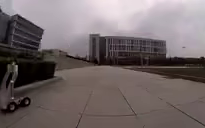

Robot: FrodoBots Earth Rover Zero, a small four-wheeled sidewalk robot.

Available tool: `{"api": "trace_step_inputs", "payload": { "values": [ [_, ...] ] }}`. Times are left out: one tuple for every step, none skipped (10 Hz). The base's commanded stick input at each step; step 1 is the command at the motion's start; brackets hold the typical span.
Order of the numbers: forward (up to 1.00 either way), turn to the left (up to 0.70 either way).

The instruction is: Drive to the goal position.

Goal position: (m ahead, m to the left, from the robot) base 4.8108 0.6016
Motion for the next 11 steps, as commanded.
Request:
{"api": "trace_step_inputs", "payload": {
  "values": [
    [0.70,0.35],
    [0.70,0.32],
    [0.70,0.13],
    [0.70,0.00],
    [0.70,0.00],
    [0.70,0.00],
    [0.70,0.00],
    [0.70,0.00],
    [0.70,0.00],
    [0.70,0.00],
    [0.70,0.00]
  ]
}}
